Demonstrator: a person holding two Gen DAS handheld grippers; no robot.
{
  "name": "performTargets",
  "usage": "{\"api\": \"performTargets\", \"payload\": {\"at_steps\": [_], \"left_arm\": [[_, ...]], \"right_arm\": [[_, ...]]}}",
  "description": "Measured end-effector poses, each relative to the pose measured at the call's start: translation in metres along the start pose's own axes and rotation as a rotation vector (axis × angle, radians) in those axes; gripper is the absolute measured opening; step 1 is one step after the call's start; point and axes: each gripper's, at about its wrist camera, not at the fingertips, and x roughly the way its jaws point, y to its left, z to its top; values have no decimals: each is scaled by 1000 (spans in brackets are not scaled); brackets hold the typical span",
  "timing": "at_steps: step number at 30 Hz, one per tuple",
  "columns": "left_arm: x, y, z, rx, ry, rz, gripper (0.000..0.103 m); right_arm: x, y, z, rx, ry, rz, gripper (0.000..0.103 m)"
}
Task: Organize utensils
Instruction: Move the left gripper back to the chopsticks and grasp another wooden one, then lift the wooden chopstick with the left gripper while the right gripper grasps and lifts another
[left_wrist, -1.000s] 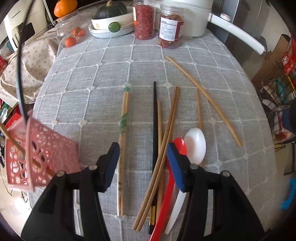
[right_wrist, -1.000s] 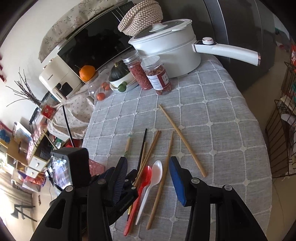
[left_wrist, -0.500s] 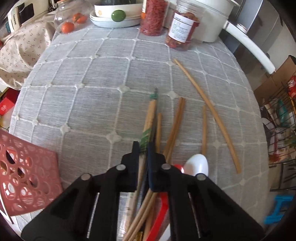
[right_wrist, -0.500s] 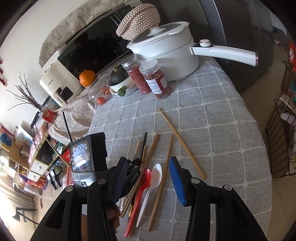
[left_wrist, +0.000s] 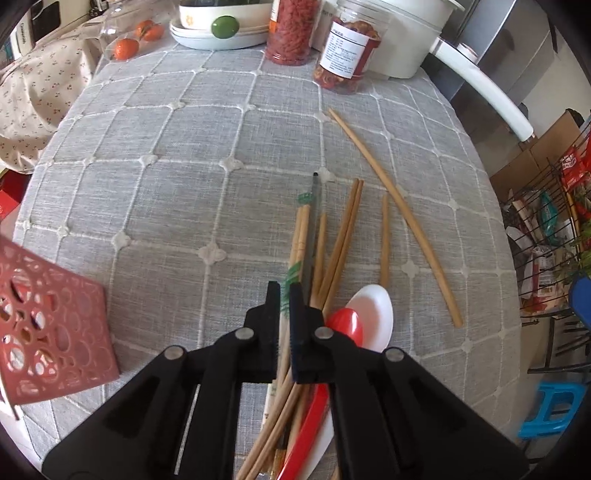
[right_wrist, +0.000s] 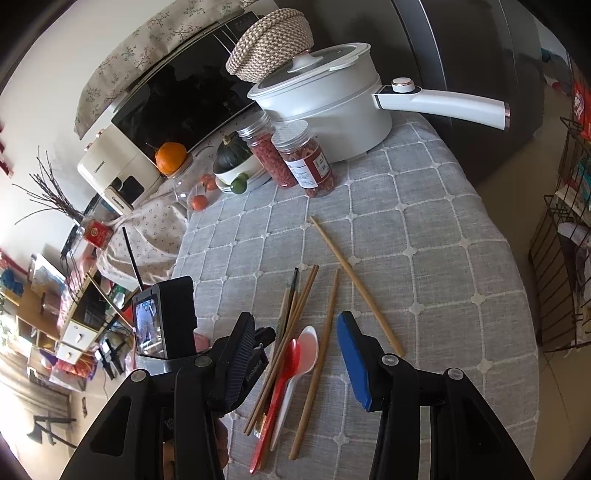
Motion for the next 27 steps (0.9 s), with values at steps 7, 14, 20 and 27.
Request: {"api": "performTargets", "payload": {"at_steps": [7, 14, 20, 27], "left_arm": [[9, 9, 4, 12, 7, 43, 26], [5, 21, 6, -44, 10, -9, 14], [4, 22, 7, -35, 3, -2, 7], [-24, 15, -4, -20, -73, -40, 6]], "right_arm": [[1, -1, -1, -2, 9, 1, 48], [5, 1, -2, -11, 25, -8, 48], [8, -1, -2, -9, 35, -16, 48], [10, -2, -3, -10, 44, -17, 48]]}}
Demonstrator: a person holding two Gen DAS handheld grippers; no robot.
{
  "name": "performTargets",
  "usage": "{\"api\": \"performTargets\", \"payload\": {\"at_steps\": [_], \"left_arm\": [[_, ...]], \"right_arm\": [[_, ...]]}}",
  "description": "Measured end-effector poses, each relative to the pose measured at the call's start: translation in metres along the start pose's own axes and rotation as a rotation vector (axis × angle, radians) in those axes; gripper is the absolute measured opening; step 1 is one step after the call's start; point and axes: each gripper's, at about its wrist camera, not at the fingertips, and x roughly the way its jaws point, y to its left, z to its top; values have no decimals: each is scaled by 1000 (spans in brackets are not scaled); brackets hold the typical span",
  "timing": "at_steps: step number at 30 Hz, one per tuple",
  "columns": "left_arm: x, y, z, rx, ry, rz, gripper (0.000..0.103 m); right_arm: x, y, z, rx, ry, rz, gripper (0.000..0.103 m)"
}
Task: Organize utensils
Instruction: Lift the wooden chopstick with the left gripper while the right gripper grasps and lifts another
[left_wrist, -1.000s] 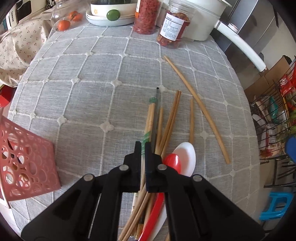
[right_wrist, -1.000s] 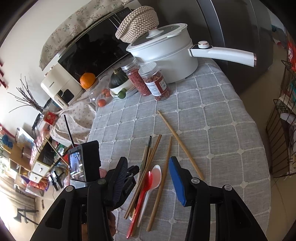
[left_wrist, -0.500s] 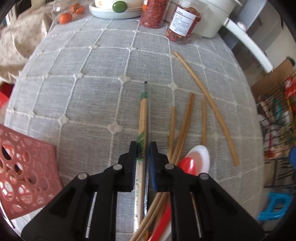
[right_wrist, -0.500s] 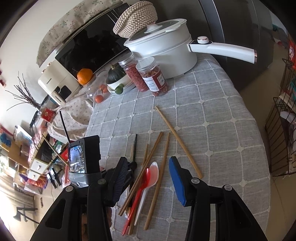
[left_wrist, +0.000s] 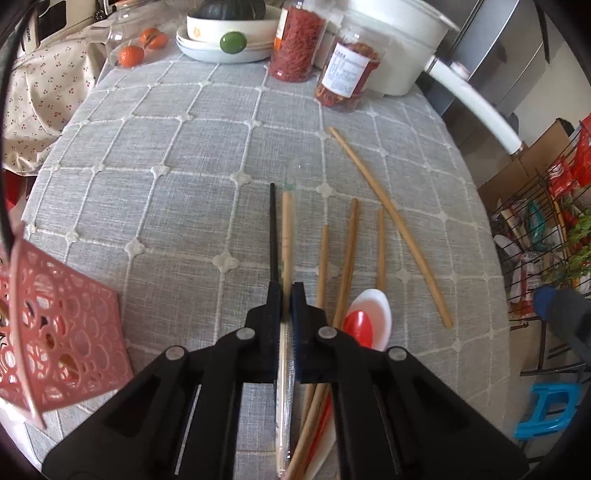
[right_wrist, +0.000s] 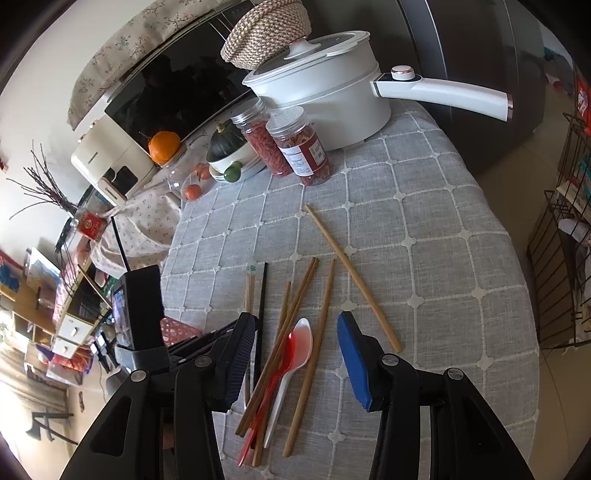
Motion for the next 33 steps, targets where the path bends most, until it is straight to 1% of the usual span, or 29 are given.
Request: {"api": "performTargets", "payload": {"at_steps": [2, 4, 7, 8, 10, 11, 12, 18, 20, 22, 26, 29, 30, 31, 32, 33], "left_arm": [[-12, -1, -3, 6, -39, -21, 6], [-29, -2, -8, 22, -97, -36, 6], [-49, -2, -16, 41, -159, -69, 6], [-55, -3, -18, 42, -174, -81, 6], [-66, 0, -22, 38, -201, -101, 6], [-73, 0, -25, 42, -217, -110, 6], [-81, 1, -28, 49, -235, -115, 6], [-130, 7, -39, 73, -360, -138, 6], [-141, 14, -40, 70, -386, -155, 6], [-148, 20, -42, 67, -405, -166, 6], [-153, 31, -40, 75, -446, -160, 6], [-157, 36, -41, 76, -458, -162, 6], [-158, 37, -41, 82, -468, -156, 6], [-159, 39, -42, 87, -481, -144, 6], [-161, 41, -42, 90, -496, -136, 6], [-163, 43, -43, 91, -507, -139, 6]], "right_arm": [[3, -1, 0, -6, 9, -7, 48], [7, -5, 1, -2, 22, -10, 48], [18, -9, 1, 13, 64, 17, 47], [24, -9, 1, 13, 86, 34, 45], [39, -4, -3, 6, 144, 75, 38], [50, 0, -6, 2, 187, 103, 35], [58, 4, -7, -5, 212, 116, 32], [95, 21, -6, -42, 248, 112, 25], [102, 24, -3, -57, 238, 92, 23], [111, 25, 0, -73, 229, 47, 22], [126, 21, 2, -83, 227, -31, 22], [145, 24, 2, -98, 259, -73, 21], [150, 26, 1, -105, 269, -82, 17], [151, 29, 1, -122, 250, -95, 13], [151, 30, 1, -123, 257, -100, 10], [148, 31, 2, -104, 251, -93, 7]]}}
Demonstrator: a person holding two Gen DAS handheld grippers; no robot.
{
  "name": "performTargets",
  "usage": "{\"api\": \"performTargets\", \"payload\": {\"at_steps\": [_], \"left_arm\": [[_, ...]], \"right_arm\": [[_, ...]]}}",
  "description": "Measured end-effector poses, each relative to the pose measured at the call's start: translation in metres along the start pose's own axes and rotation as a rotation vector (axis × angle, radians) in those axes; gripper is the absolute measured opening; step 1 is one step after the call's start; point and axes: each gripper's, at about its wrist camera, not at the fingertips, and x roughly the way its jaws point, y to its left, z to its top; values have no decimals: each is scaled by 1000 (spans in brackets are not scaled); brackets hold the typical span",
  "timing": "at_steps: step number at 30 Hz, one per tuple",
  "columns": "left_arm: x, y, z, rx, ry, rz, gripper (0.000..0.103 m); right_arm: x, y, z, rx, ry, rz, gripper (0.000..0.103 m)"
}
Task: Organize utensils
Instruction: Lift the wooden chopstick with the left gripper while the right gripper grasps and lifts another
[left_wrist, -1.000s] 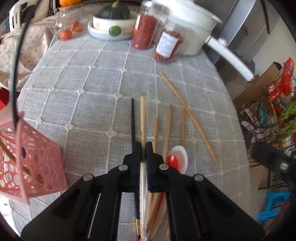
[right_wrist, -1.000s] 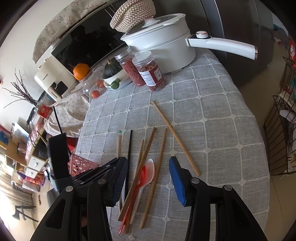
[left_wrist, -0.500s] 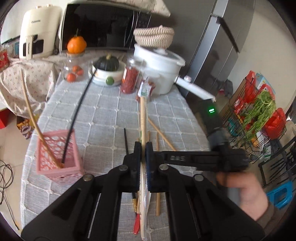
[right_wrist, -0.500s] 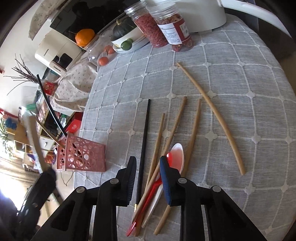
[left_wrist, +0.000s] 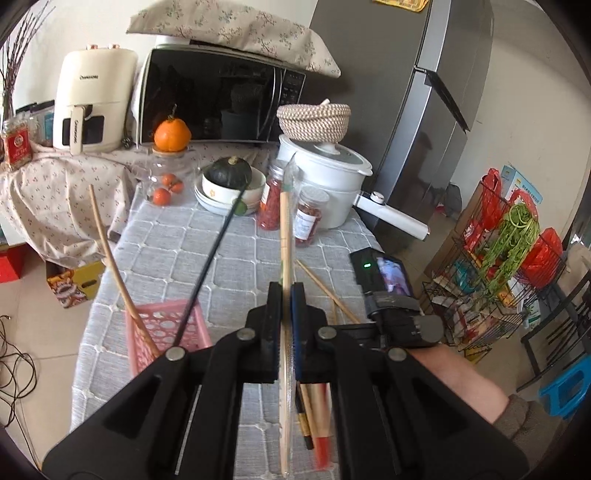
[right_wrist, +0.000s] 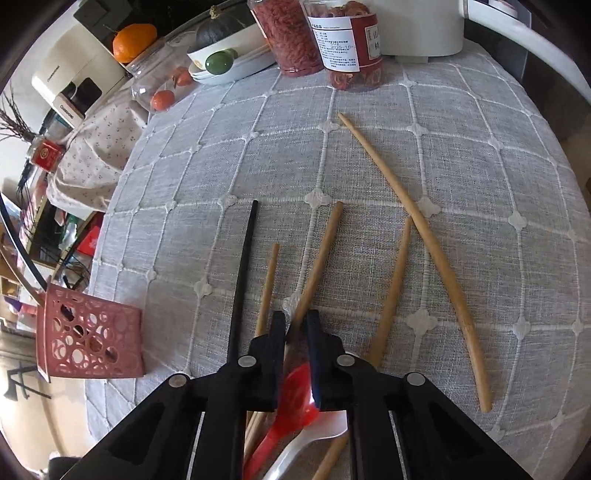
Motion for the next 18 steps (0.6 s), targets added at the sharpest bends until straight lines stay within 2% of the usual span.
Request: {"api": "performTargets", "payload": {"at_steps": [2, 4, 6, 12, 18], "left_arm": [[-7, 4, 2, -2, -33, -13, 6], [-16, 6, 4, 16, -74, -14, 6], [-21, 8, 6, 34, -97, -17, 6], [-24, 28, 11, -15, -163, -10, 6], [-22, 56, 17, -95, -213, 31, 6]], "right_arm": [[-19, 1, 1, 22, -55, 33, 5], [-54, 5, 2, 11, -168, 55, 5], [-78, 7, 1, 1, -240, 76, 5], [-111, 17, -7, -39, -372, 108, 5], [-134, 49, -18, -152, -502, 76, 5]]}}
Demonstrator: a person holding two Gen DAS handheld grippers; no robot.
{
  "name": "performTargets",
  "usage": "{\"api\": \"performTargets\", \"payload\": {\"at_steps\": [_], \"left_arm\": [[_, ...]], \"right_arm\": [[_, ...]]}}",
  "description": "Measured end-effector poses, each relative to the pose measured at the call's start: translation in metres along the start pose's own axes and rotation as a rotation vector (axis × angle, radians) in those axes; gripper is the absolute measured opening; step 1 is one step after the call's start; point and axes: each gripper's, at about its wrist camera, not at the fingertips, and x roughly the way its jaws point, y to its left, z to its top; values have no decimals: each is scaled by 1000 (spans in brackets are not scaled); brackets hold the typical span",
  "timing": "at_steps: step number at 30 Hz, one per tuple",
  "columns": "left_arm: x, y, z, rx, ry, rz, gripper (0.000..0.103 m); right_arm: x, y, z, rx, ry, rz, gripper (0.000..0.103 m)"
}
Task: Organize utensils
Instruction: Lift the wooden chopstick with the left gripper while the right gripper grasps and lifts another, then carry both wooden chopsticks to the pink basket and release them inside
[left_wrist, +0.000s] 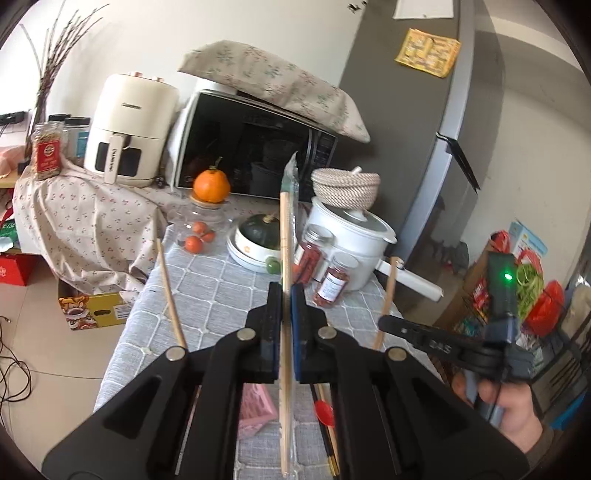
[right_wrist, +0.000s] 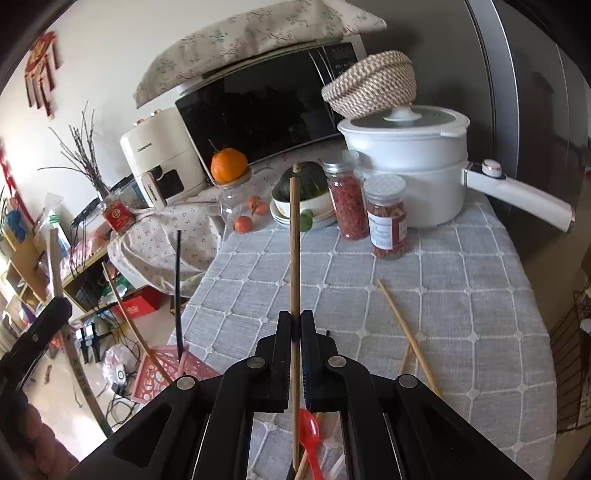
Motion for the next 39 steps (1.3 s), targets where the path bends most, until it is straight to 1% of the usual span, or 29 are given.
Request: {"api": "performTargets", "payload": {"at_steps": [2, 7, 13, 16, 20, 25, 29, 32, 35, 37, 39], "left_arm": [[0, 4, 1, -4, -22, 18, 6], [-3, 11, 2, -14, -86, 58, 6], [3, 12, -2, 26, -160, 101, 6], [11, 17, -5, 24, -182, 123, 6], [18, 24, -11, 6, -215, 141, 6], [29, 21, -21, 38, -205, 174, 6], [33, 22, -26, 48, -201, 187, 6], [36, 21, -31, 63, -183, 197, 6], [39, 20, -38, 68, -144, 202, 6], [44, 20, -43, 76, -88, 208, 7], [44, 19, -47, 77, -35, 202, 13]], "right_arm": [[-4, 8, 0, -15, -18, 16, 5], [-21, 19, 1, -36, -84, 96, 5], [-41, 27, 2, -30, -170, 181, 5], [-48, 32, 2, -22, -209, 206, 5], [-53, 40, -1, -36, -228, 220, 5], [-54, 49, -2, -54, -242, 206, 5], [-54, 50, 0, -33, -258, 201, 5], [-55, 53, 2, -19, -277, 202, 5], [-54, 58, 3, -23, -290, 191, 5], [-52, 60, 3, -20, -292, 186, 5], [-49, 63, 4, -17, -290, 180, 5]]}}
